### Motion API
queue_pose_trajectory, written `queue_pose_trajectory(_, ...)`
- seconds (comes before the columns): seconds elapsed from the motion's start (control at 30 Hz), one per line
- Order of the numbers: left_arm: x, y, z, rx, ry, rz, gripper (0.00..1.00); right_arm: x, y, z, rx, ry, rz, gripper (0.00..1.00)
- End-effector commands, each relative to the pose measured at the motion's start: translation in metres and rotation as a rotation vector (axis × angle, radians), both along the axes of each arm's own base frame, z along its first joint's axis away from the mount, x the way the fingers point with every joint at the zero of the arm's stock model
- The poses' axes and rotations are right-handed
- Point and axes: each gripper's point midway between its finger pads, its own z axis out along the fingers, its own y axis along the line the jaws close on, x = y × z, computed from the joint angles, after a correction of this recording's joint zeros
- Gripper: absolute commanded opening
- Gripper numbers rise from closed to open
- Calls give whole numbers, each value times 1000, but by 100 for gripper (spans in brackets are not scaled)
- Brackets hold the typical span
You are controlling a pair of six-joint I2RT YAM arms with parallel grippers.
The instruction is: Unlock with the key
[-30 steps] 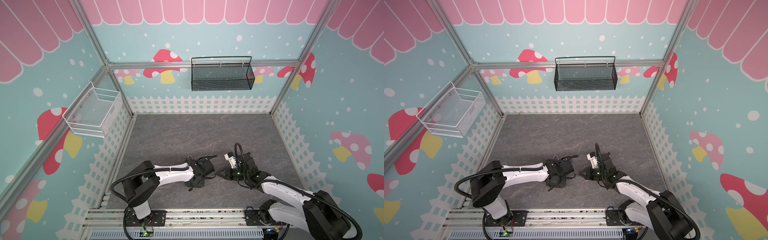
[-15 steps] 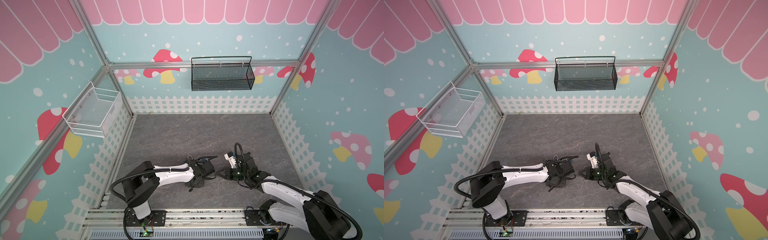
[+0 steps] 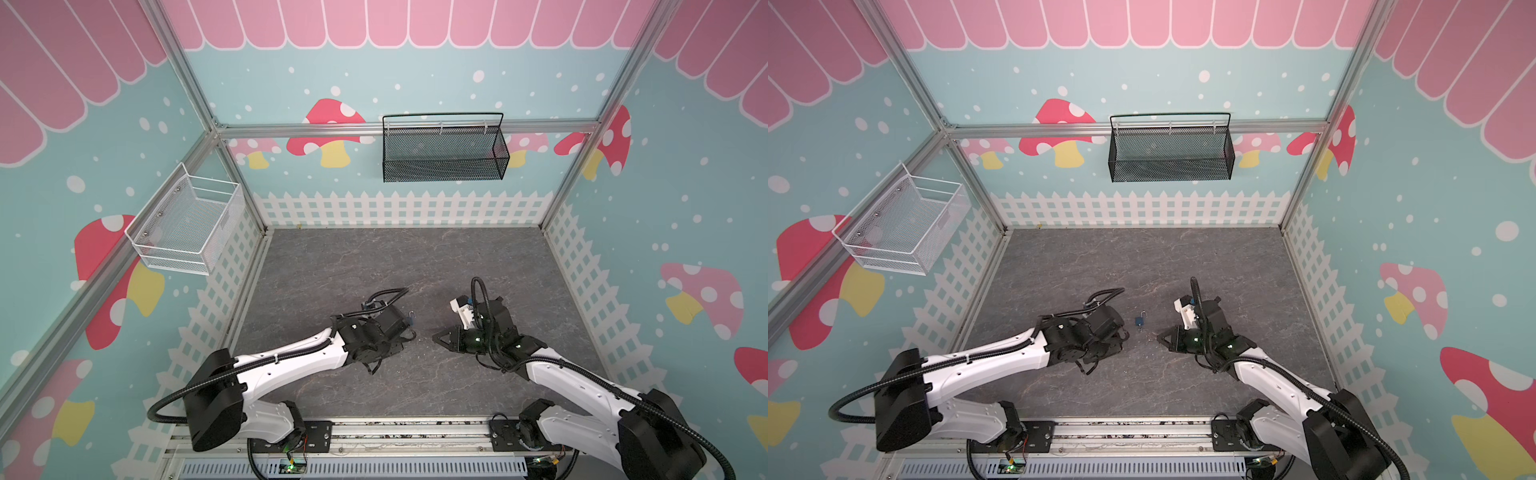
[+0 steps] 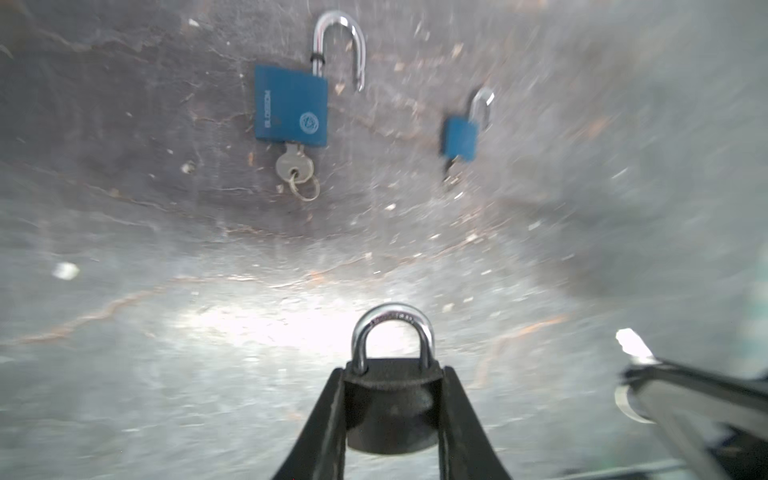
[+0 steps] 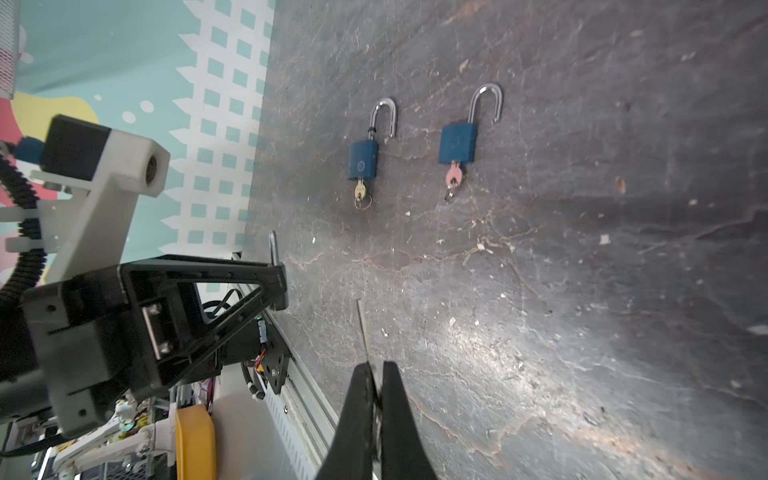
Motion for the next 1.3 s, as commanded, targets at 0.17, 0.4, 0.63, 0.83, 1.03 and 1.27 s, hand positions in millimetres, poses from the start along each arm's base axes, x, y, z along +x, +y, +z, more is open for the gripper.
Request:
queue_pose_trajectory(0.17, 19, -5, 48, -373, -32, 361, 0, 2, 9, 11, -118, -58, -61, 0)
queue_pose_trajectory(0.4, 28, -5, 67, -497, -72, 443, 0, -11, 44, 34, -73, -126, -72, 0)
queue_pose_trajectory(0.63, 30, -9, 68, -515, -63, 465, 0, -15, 62, 50, -33, -146, -127, 0)
queue_pose_trajectory(0.83, 31, -9, 71, -530, -77, 467, 0, -19, 72, 59, -17, -164, -138, 0)
queue_pose_trajectory(1.03, 31, -12, 71, -539, -77, 467, 0, -23, 83, 68, -15, -185, -127, 0)
queue_pose_trajectory(1.27, 30, -16, 76, -561, -81, 460, 0, -17, 79, 69, -33, -184, -181, 0)
